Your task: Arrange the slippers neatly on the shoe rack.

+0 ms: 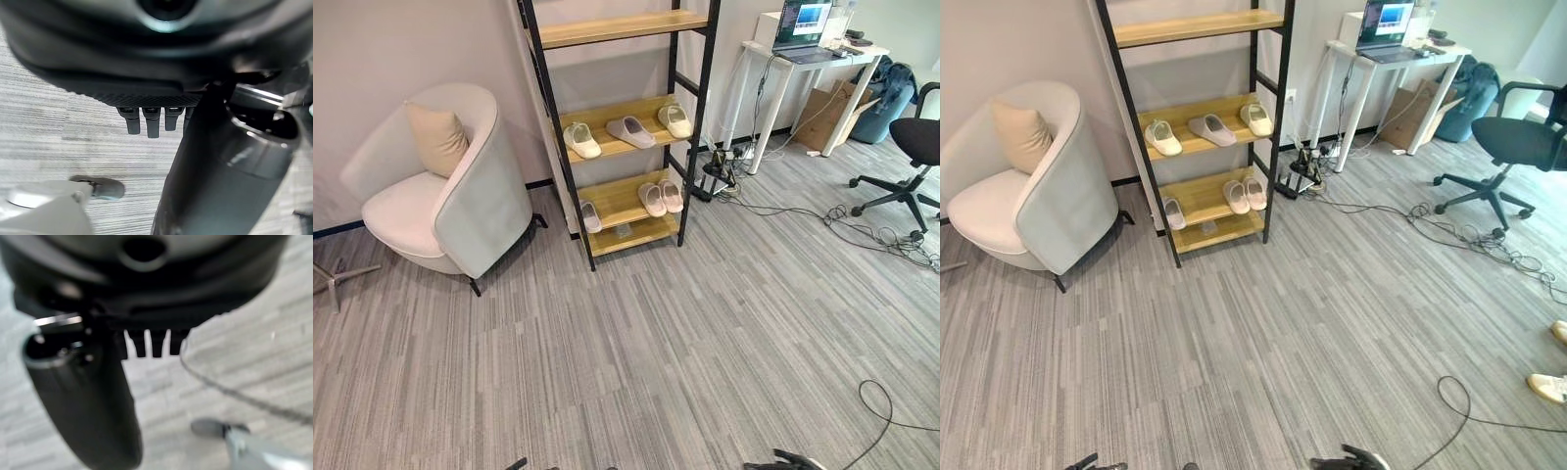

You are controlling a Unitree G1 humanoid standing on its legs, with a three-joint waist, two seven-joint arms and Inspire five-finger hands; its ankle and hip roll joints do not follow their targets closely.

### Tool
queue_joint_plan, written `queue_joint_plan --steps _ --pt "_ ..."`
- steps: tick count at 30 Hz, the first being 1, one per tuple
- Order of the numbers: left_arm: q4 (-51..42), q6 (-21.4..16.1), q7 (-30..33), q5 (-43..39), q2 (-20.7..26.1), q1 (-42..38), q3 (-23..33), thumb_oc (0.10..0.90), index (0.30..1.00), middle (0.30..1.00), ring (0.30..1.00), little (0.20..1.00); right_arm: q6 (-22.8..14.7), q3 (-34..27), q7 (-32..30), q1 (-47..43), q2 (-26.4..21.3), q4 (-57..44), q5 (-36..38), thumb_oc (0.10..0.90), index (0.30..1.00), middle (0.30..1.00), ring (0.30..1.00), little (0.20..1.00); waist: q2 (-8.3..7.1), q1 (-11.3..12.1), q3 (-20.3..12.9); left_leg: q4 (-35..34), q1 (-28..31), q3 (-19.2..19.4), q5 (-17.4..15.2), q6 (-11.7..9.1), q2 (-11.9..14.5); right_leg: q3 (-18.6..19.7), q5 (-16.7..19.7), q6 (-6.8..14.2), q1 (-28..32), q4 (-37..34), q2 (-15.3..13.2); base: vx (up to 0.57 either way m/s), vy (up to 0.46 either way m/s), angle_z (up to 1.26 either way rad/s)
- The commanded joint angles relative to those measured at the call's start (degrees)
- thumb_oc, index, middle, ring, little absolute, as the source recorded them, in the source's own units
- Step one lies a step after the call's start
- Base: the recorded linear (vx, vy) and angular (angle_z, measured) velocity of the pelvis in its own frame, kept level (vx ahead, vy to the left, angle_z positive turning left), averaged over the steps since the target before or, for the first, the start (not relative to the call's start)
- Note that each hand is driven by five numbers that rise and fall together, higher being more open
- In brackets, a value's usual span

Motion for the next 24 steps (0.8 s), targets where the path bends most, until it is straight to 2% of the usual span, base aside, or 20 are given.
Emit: queue_joint_plan --steps 1,7,11,12,18,20,21,22,23,24 --pt "3.3 -1.4 0.9 4.0 -0.5 -3.0 -1.5 0.800 0.900 0.900 0.900 0.900 -1.0 0.8 -1.3 2.5 -2.0 -0.8 -0.5 0.800 0.900 0.900 0.900 0.900 -0.55 1.2 -1.6 0.1 2.5 -2.4 -4.7 -3.6 1.8 -2.6 1.0 6.1 -2.9 0.6 -3.2 0.00 0.000 0.00" --pt "3.4 -0.9 1.4 8.2 -1.5 -3.7 -4.6 0.800 0.900 0.900 0.900 0.900 -0.7 1.1 -1.2 2.8 -0.1 -1.2 0.5 0.800 0.900 0.900 0.900 0.900 -0.55 0.8 -1.1 0.1 2.2 -2.3 -4.7 -3.6 1.8 -2.7 1.0 6.0 -3.1 0.6 -3.0 0.00 -0.024 0.00" --pt "3.2 -0.4 2.1 9.6 -1.5 -4.6 -6.6 0.800 0.900 0.900 0.900 0.900 -0.5 1.1 -1.6 2.3 -0.3 -2.4 1.1 0.800 0.900 0.900 0.900 0.900 -0.54 -0.1 0.4 0.1 2.5 -1.8 -4.8 -3.8 2.5 -3.0 1.4 5.1 -2.9 1.1 -2.7 -0.01 -0.108 0.00" --pt "3.0 -0.3 2.5 9.9 -1.2 -5.4 -7.3 0.800 0.900 0.900 0.900 0.900 -0.5 1.1 -1.9 1.4 -0.6 -3.1 1.5 0.800 0.900 0.900 0.900 0.900 -0.36 -0.5 1.7 0.1 2.6 -1.6 -4.5 -3.8 3.2 -2.9 0.3 4.5 -4.8 4.3 -2.3 -0.05 -0.093 -0.01" --pt "2.0 -0.2 2.3 10.6 -1.9 -6.6 -8.8 0.800 0.900 0.900 0.900 0.900 -0.3 0.9 -1.7 1.2 -1.0 -3.1 2.0 0.800 0.900 0.900 0.900 0.900 0.05 -1.2 2.6 1.0 3.0 -0.4 -4.0 -4.8 5.3 -2.3 -2.5 3.4 -6.5 8.7 -1.2 0.02 -0.158 -0.06" --pt "1.6 -0.3 2.4 10.5 -2.1 -6.8 -9.4 0.800 0.900 0.900 0.900 0.900 -0.2 0.7 -1.7 1.3 -1.1 -2.8 2.3 0.800 0.900 0.900 0.900 0.900 0.04 -1.4 3.1 3.4 2.4 -0.2 -4.8 -5.0 5.9 -1.8 -2.9 3.1 -6.7 9.5 -1.0 0.07 -0.219 -0.15" --pt "-0.2 -0.6 2.3 10.0 -3.0 -7.0 -11.4 0.800 0.900 0.900 0.900 0.900 0.0 0.6 -1.4 2.4 -0.8 -1.4 2.7 0.800 0.900 0.900 0.900 0.900 -0.75 -1.3 4.9 14.0 -1.5 0.1 -6.6 -5.8 7.4 -0.1 -3.7 1.9 -6.4 10.6 -0.7 0.08 -0.321 -0.13" --pt "-0.9 -0.6 2.6 10.2 -3.2 -7.0 -12.1 0.800 0.900 0.900 0.900 0.900 0.1 0.6 -1.1 2.8 -0.7 -1.0 2.7 0.800 0.900 0.900 0.900 0.900 -1.20 -0.9 5.8 19.4 -4.2 -0.2 -5.3 -6.0 8.2 0.2 -3.8 1.4 -5.9 10.8 -0.8 0.08 -0.322 -0.19" --pt "-0.9 -0.6 2.6 10.2 -3.2 -7.0 -12.1 0.800 0.900 0.900 0.900 0.900 0.1 0.6 -1.1 2.8 -0.7 -1.0 2.7 0.800 0.900 0.900 0.900 0.900 -1.13 -0.9 5.8 19.8 -4.5 -0.3 -5.4 -6.1 8.3 0.1 -3.8 1.3 -6.0 10.9 -0.7 0.05 -0.181 -0.23" --pt "-1.9 -0.8 2.8 9.9 -3.5 -7.2 -13.1 0.800 0.900 0.900 0.900 0.900 0.3 0.7 -1.1 3.2 -0.8 -0.8 2.7 0.800 0.900 0.900 0.900 0.900 -1.24 -0.7 6.8 24.2 -6.9 -0.2 -3.8 -5.8 8.8 0.3 -4.2 0.8 -5.6 11.1 -0.8 0.04 -0.129 -0.26"
